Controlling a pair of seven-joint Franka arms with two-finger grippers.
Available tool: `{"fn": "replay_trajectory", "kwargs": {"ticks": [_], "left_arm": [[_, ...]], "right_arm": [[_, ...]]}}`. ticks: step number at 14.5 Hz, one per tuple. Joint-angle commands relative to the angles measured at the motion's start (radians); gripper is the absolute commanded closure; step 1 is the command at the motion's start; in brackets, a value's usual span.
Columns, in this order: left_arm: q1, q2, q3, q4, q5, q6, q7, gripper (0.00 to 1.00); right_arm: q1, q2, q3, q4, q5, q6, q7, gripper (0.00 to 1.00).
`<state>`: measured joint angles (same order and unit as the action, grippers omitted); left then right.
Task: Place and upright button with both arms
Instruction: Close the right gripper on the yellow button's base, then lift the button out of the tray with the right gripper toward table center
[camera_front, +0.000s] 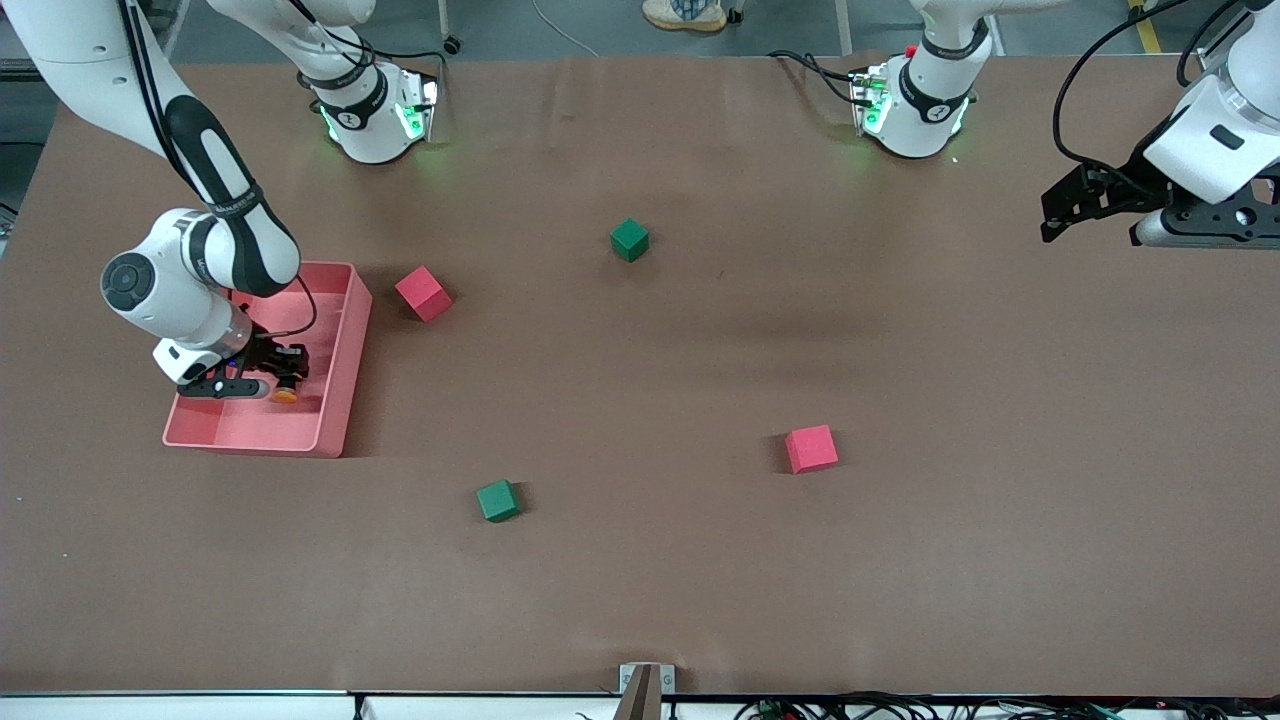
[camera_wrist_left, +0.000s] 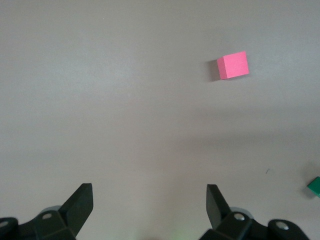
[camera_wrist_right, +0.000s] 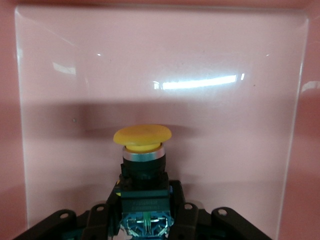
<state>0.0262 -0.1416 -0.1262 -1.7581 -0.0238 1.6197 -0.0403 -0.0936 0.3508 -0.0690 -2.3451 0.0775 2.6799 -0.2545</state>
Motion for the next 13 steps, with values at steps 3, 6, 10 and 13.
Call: {"fn": "replay_trajectory", "kwargs": {"ticks": [3, 6, 10, 13], "left_arm": [[-0.006, -0.006, -0.019, -0.001, 0.01, 0.011, -0.013, 0.0], [0.003, -0.006, -0.035, 0.002, 0.01, 0.009, -0.015, 0.0], [0.021, 0.005, -0.026, 0.003, 0.004, 0.023, 0.025, 0.0], [0.02, 0.004, -0.027, 0.002, -0.002, 0.022, 0.02, 0.0]], "right_arm": [[-0.012, -0.062, 0.017, 0.029, 0.016, -0.041, -0.052, 0.99], [-0.011, -0.101, 0.018, 0.146, 0.016, -0.243, -0.046, 0.99], [0.009, -0.104, 0.017, 0.363, 0.015, -0.53, -0.037, 0.99], [0.046, -0.104, 0.056, 0.449, 0.013, -0.604, 0.087, 0.99]]}}
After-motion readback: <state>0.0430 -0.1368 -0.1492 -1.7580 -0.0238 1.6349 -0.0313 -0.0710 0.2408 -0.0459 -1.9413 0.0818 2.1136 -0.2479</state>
